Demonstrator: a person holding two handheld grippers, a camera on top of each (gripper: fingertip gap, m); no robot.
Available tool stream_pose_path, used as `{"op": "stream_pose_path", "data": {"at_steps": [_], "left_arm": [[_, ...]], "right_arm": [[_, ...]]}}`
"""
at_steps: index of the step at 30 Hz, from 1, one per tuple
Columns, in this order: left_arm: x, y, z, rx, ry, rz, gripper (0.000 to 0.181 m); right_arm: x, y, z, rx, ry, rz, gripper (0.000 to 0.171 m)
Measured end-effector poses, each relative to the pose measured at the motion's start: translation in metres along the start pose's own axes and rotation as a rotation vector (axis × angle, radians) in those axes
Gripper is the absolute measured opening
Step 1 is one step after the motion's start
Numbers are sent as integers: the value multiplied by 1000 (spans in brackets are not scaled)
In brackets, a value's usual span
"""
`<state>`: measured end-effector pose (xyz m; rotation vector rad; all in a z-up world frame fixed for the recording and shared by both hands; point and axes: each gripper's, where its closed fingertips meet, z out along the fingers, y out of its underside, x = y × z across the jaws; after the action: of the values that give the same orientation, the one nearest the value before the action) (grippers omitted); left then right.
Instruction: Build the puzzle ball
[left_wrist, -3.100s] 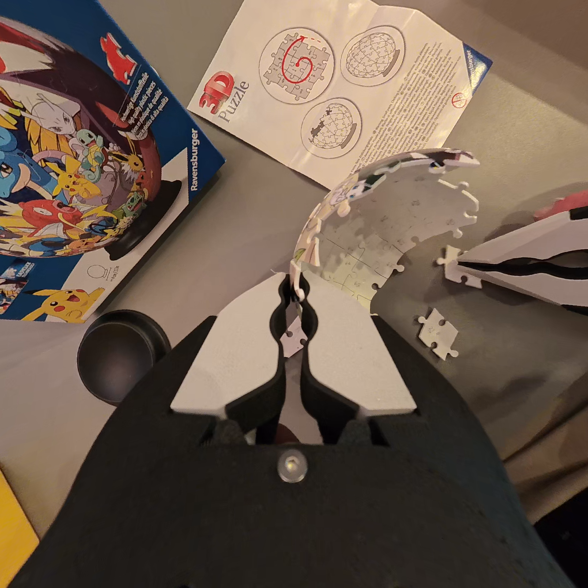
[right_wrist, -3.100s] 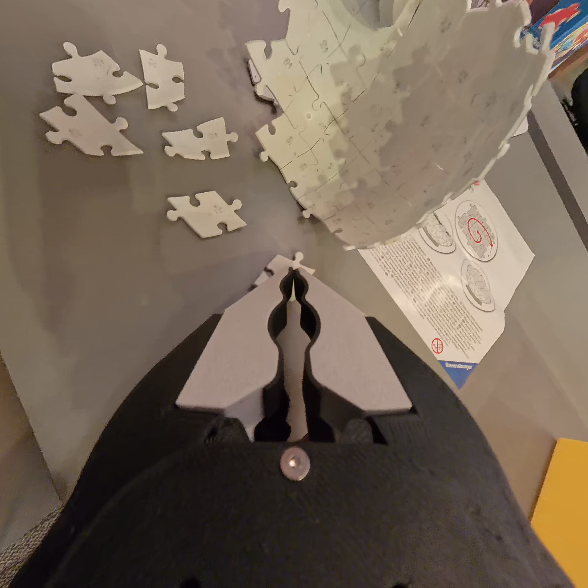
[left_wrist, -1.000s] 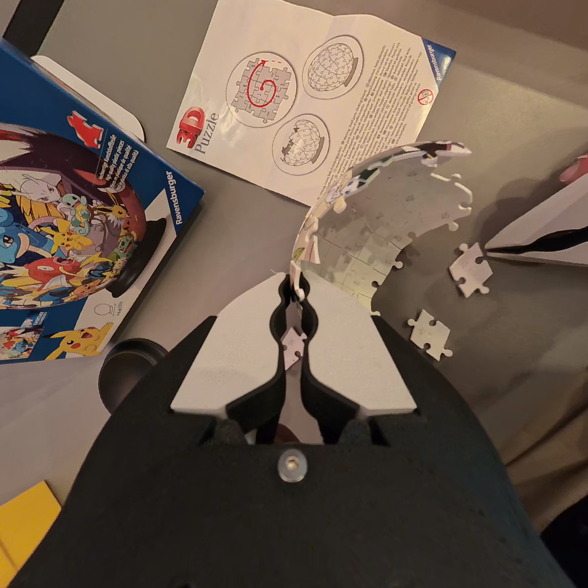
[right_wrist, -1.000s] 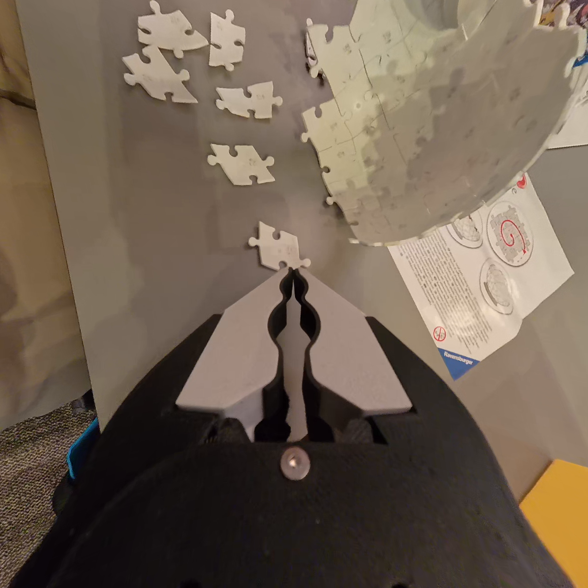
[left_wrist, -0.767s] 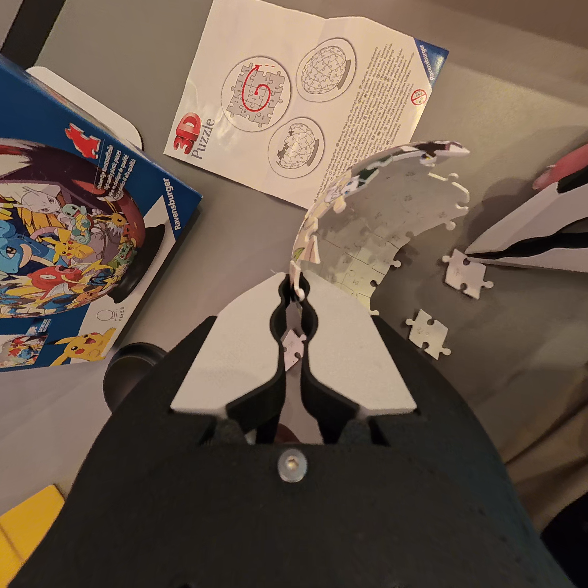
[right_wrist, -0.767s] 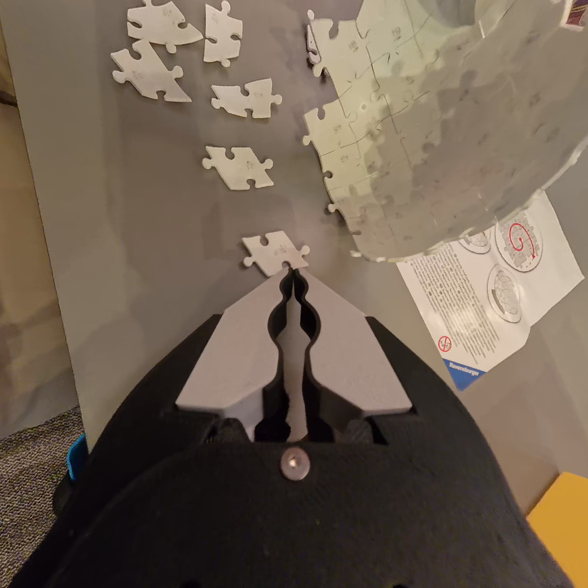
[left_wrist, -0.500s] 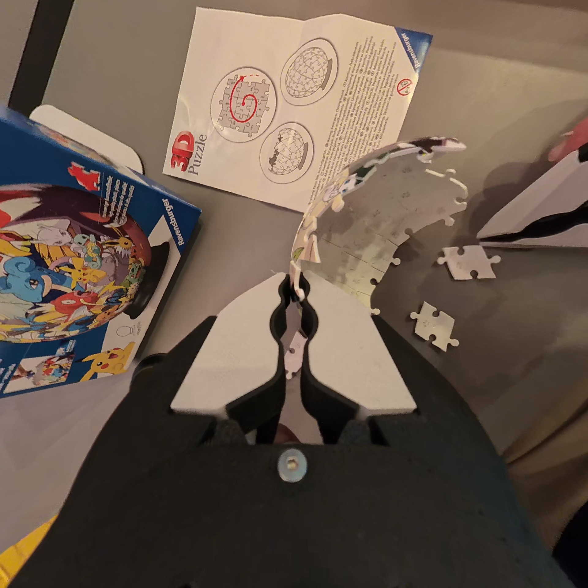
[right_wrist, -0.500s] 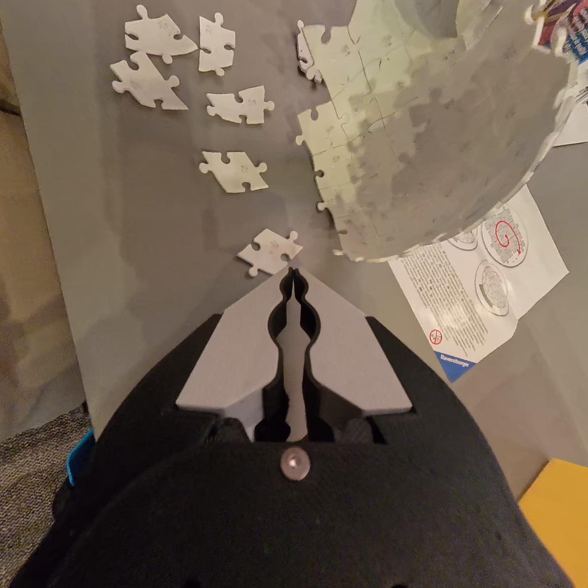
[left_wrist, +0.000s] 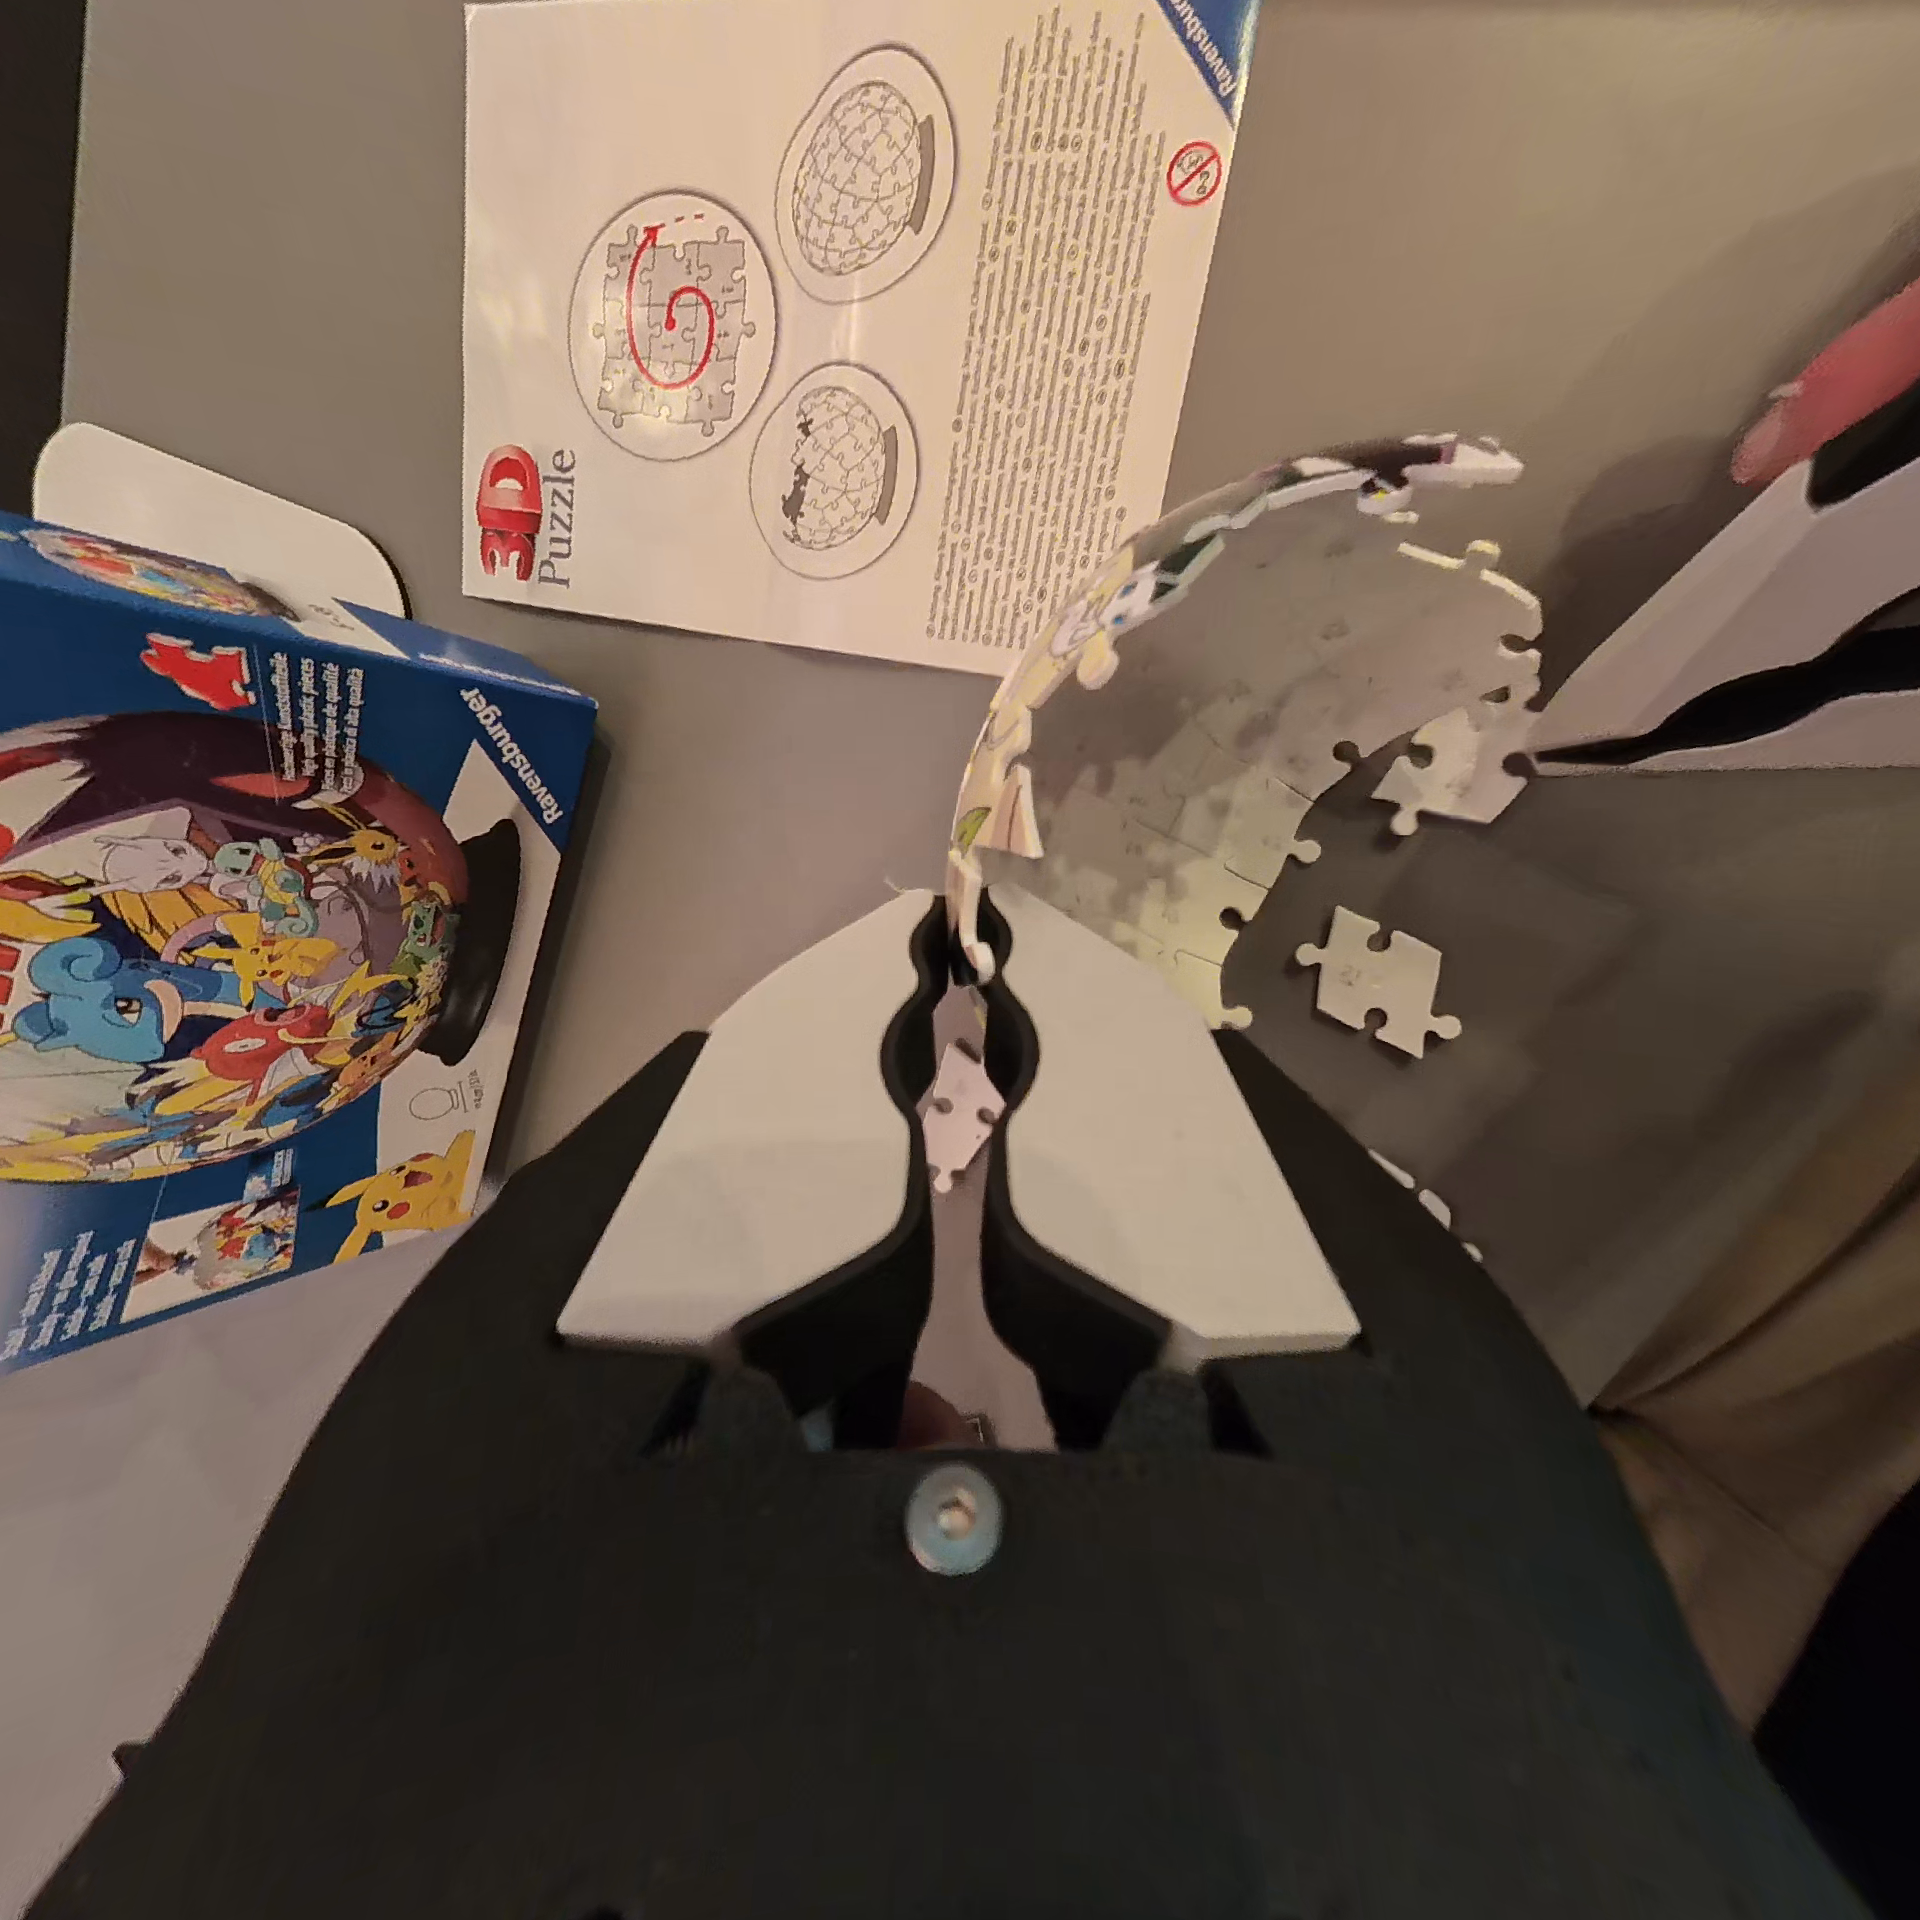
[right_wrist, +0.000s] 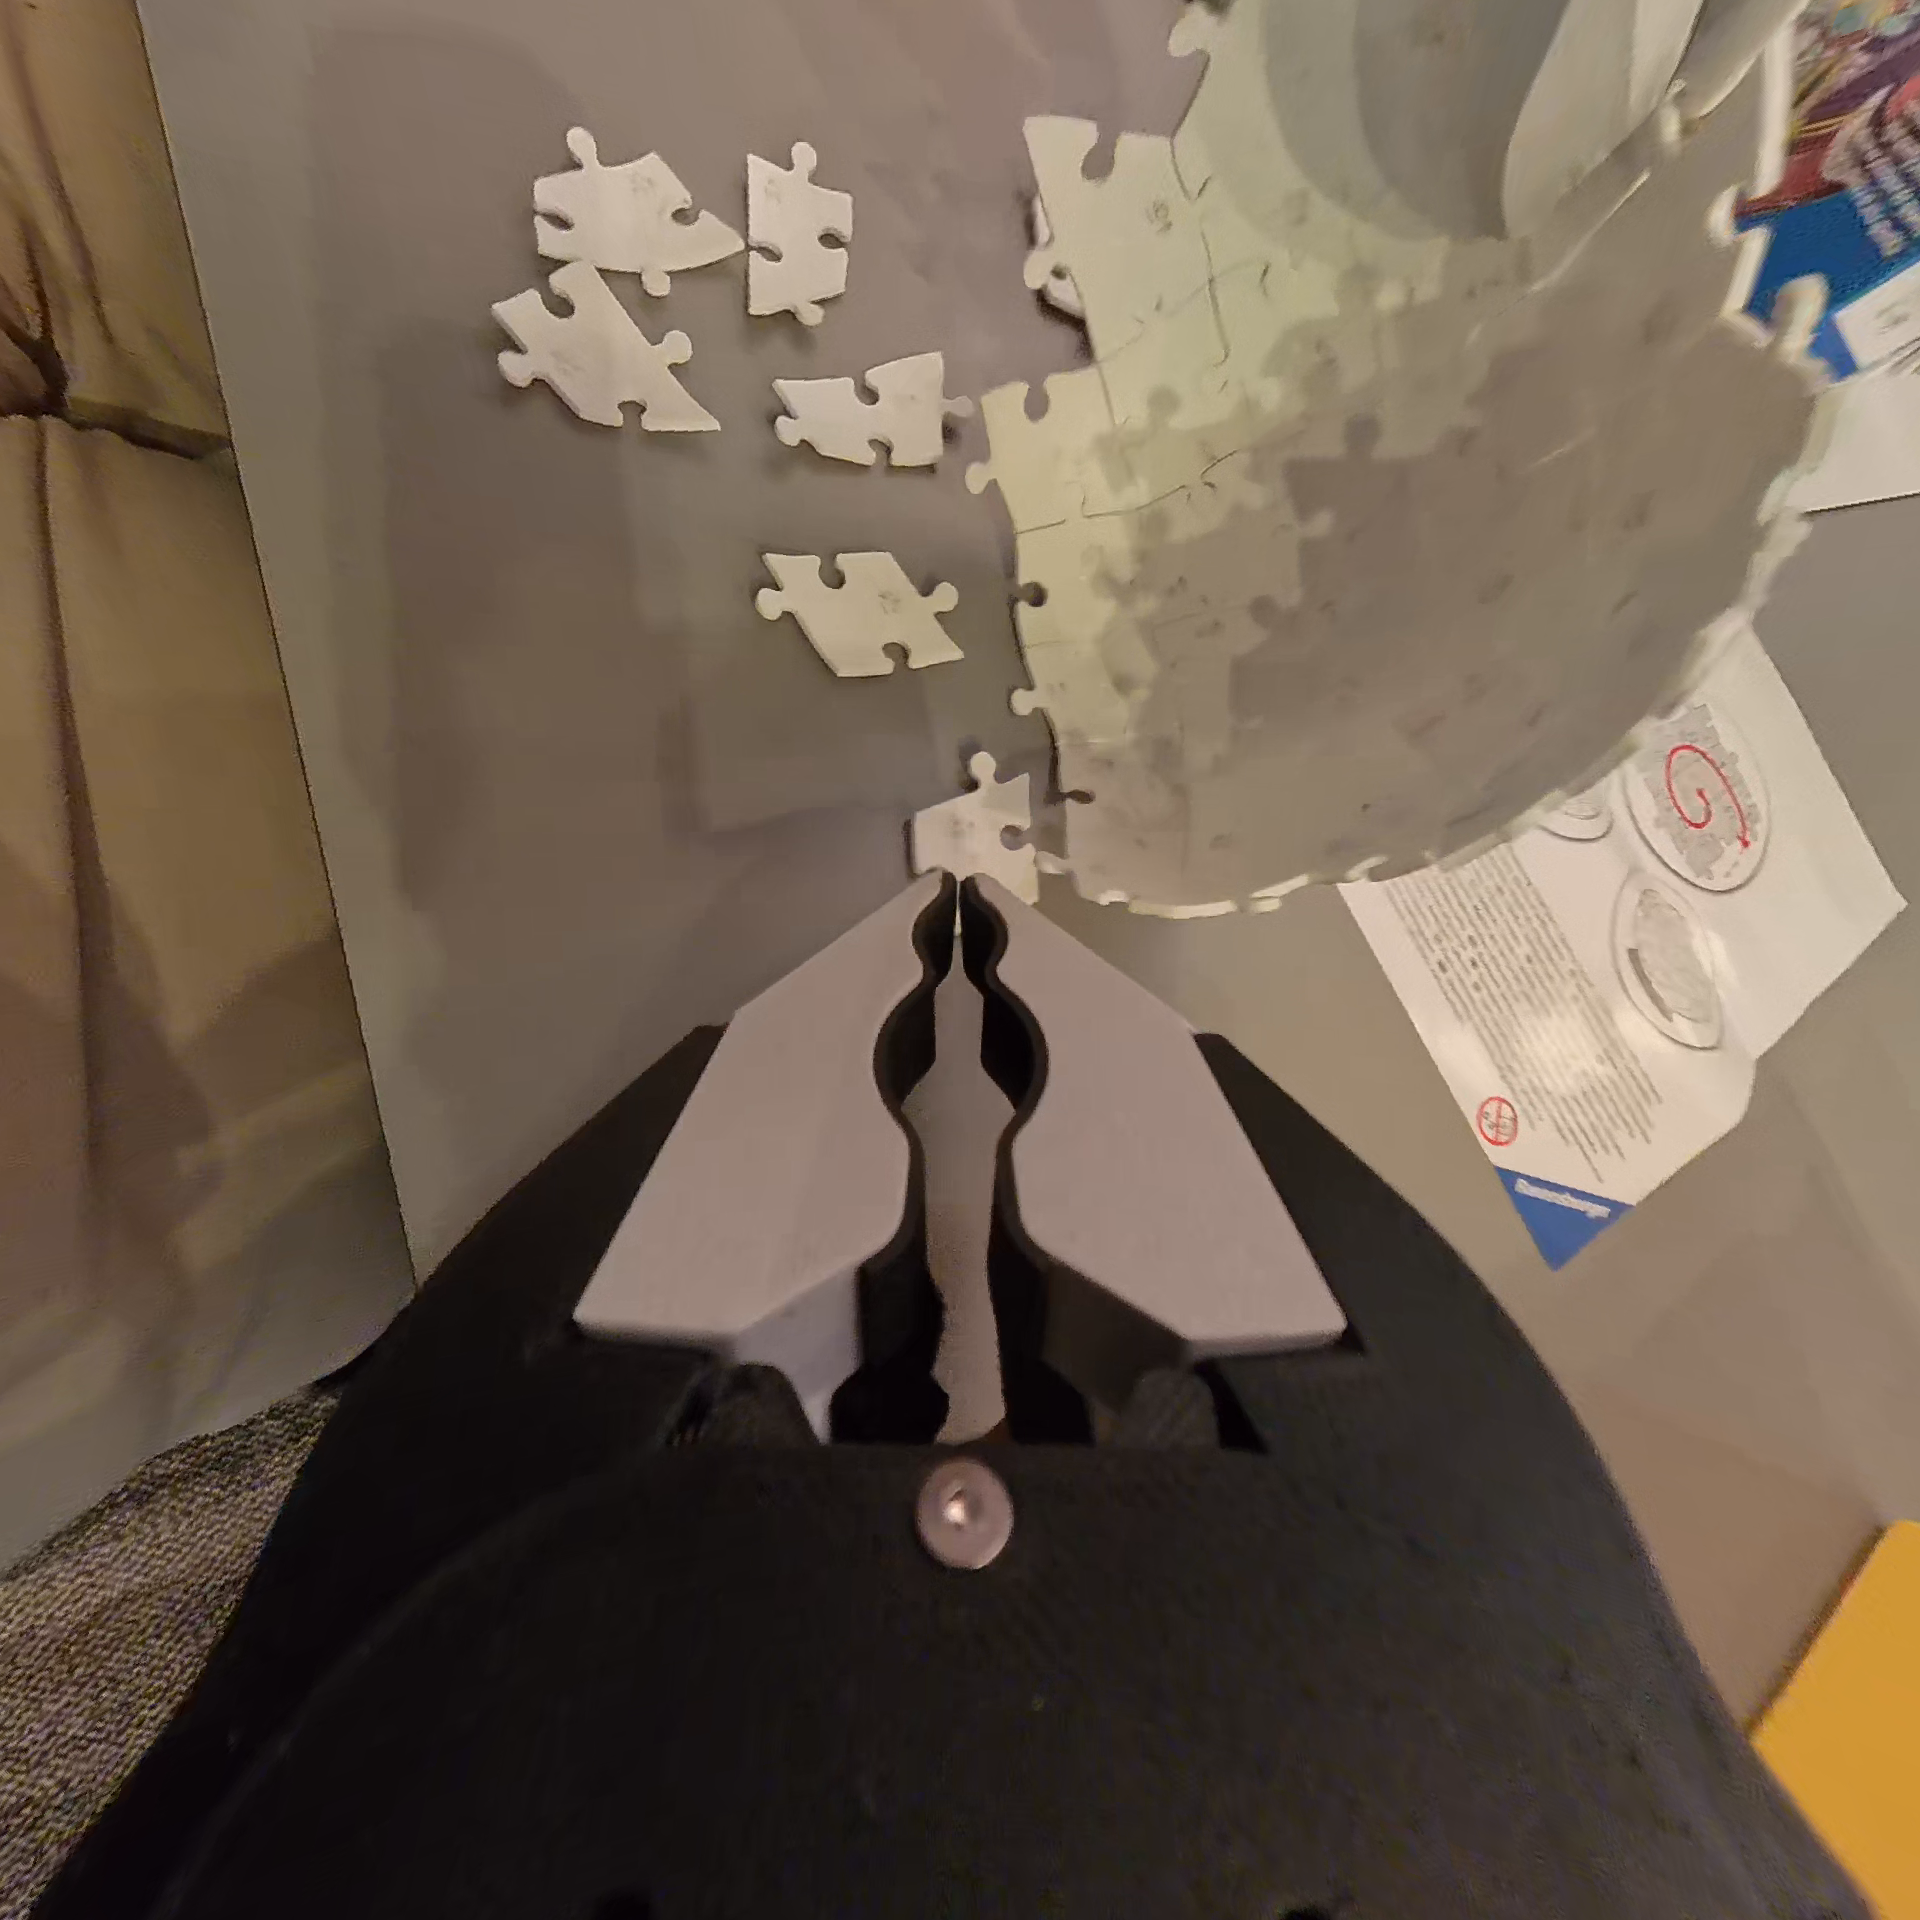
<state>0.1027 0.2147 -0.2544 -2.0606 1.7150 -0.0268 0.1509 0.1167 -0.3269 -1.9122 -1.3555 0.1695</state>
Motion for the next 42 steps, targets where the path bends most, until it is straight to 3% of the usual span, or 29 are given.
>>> {"op": "stream_pose_path", "data": {"at_steps": [18, 26, 42], "left_arm": [[-4, 6, -5, -53, -107, 3, 4], [0, 1, -7, -62, -149, 29, 4], [3, -18, -7, -66, -224, 127, 4]], "right_arm": [[-4, -3, 2, 1, -4, 0, 0], [12, -17, -8, 65, 80, -20, 0], [7, -7, -7, 44, 87, -20, 0]]}}
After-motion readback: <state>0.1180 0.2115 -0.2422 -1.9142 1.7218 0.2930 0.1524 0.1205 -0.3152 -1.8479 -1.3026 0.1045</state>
